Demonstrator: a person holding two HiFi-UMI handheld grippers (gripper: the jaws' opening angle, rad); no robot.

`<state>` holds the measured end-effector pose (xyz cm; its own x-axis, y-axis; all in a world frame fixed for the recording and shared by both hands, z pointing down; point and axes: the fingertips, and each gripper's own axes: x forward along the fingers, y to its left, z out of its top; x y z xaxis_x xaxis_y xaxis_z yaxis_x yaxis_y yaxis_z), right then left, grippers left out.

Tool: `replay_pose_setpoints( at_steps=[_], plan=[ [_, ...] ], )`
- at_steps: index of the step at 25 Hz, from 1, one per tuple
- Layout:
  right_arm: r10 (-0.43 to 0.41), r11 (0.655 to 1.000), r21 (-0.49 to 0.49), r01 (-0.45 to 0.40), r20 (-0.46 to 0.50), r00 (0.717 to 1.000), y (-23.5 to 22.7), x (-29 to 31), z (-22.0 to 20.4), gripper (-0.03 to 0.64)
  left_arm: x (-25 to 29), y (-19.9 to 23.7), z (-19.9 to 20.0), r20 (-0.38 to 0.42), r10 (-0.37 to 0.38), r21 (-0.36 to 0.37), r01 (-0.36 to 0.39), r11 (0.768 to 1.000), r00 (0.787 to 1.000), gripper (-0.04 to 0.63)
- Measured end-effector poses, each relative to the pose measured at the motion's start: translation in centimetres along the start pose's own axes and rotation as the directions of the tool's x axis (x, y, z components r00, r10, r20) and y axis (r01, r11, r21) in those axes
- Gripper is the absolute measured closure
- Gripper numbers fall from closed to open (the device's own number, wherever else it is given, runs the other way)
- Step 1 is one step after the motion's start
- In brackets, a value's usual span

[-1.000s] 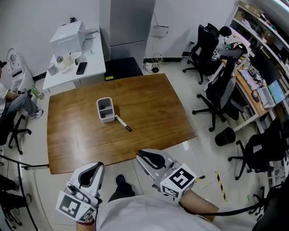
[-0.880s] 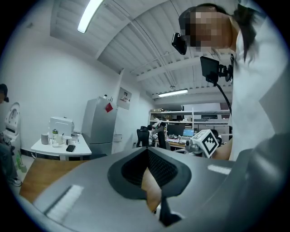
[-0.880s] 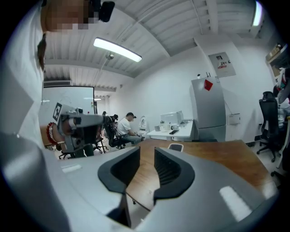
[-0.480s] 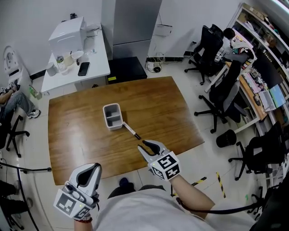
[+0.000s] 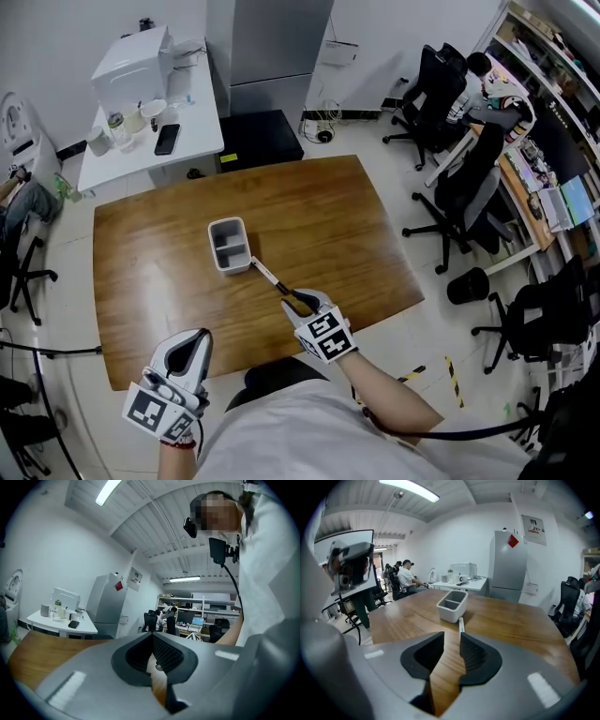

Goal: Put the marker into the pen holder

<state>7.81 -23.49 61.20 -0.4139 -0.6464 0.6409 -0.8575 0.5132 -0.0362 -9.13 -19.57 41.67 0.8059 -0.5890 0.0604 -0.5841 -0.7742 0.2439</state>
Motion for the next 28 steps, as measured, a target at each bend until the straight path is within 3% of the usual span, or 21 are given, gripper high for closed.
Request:
replay_pose_setpoints(
  at_steps=[5,15,19,28],
  plan=[
    [0.046,0.998,0.042,-0.041,-0.111,0.993,-2.4,3.3,-2.6,0.525,1.4,0.8,-0.4,-0.011,0.033,-0.032,-0.033,0.999,0.999,0.606],
    [0.078,0.996,-0.016,-0.085,-0.257,0.963,-2.9,8.2,-4.6,0.505,1.5,3.5,-0.8,-0.034,0.122,-0.060,-0.124,0.991,0.992,0.606],
    [0.068,0.998,0.016,-0.066,-0.253,0.965,-2.9,8.3,-5.1,0.519,1.2,3.8,-0.8,-0.031,0.144,-0.073,-0.146,0.987,0.989,0.606],
    [0.074,0.996,-0.029,-0.084,-0.272,0.959,-2.1,8.2,-4.7,0.543,2.2,2.2,-2.1,-0.070,0.121,-0.095,-0.127,0.987,0.990,0.606]
  ],
)
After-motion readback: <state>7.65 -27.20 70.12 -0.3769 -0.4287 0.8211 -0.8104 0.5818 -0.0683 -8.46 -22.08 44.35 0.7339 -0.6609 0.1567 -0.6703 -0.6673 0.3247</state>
